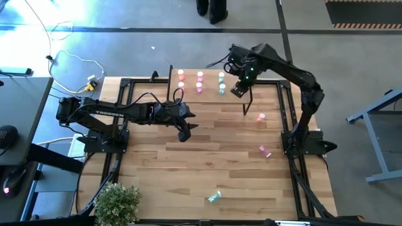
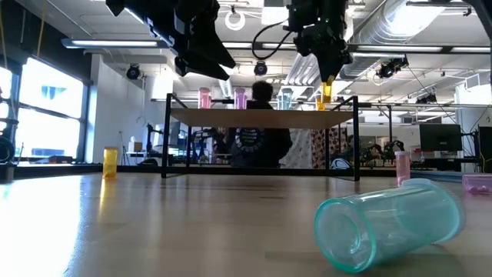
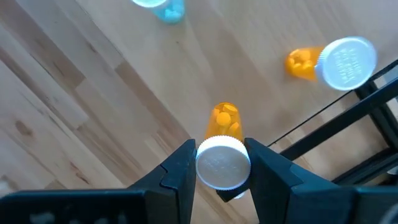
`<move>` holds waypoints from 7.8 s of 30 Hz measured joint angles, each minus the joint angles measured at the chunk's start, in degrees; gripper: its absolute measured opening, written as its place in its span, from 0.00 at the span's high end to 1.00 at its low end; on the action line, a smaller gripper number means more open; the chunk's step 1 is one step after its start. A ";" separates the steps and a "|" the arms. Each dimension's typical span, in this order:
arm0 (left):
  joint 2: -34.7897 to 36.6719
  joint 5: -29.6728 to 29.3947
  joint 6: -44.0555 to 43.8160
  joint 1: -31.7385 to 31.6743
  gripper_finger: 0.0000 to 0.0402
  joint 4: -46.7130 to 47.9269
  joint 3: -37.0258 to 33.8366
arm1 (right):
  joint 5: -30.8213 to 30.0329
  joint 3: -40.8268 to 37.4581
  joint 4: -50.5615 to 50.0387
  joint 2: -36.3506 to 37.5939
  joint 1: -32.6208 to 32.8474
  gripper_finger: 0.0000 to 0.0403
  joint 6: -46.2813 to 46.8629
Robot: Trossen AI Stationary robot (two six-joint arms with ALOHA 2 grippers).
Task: Pick and place medicine bottles onto shelf by color
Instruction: Put the bottom orange pill bottle aligned with the orange pill bottle on the shelf, then put the blue pill bottle aligned with the other blue pill bottles on the shelf
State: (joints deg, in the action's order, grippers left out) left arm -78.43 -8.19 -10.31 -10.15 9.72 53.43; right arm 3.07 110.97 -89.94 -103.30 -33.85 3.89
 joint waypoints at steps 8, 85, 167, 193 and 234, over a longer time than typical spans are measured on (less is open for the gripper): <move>0.00 -0.20 0.00 0.00 0.43 1.37 0.00 | -1.44 -4.28 1.12 0.89 0.49 0.72 0.56; 0.00 -1.46 1.53 0.00 0.43 1.59 0.00 | -1.48 -4.32 3.84 -1.60 -0.55 0.59 -0.72; 0.02 -1.86 -16.22 20.64 0.43 -2.50 0.23 | -26.82 -27.60 12.27 31.27 45.70 0.58 66.63; -2.06 -16.26 -30.66 37.98 0.43 19.86 11.91 | -19.18 -27.53 16.86 29.81 54.95 0.58 73.75; -32.95 -17.55 -25.45 38.01 0.43 -24.09 11.91 | -13.46 -27.56 5.25 18.27 53.16 0.58 75.55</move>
State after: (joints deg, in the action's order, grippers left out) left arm -111.38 -25.73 -35.76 27.85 -14.37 65.34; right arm -10.39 83.42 -84.68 -85.03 19.31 79.44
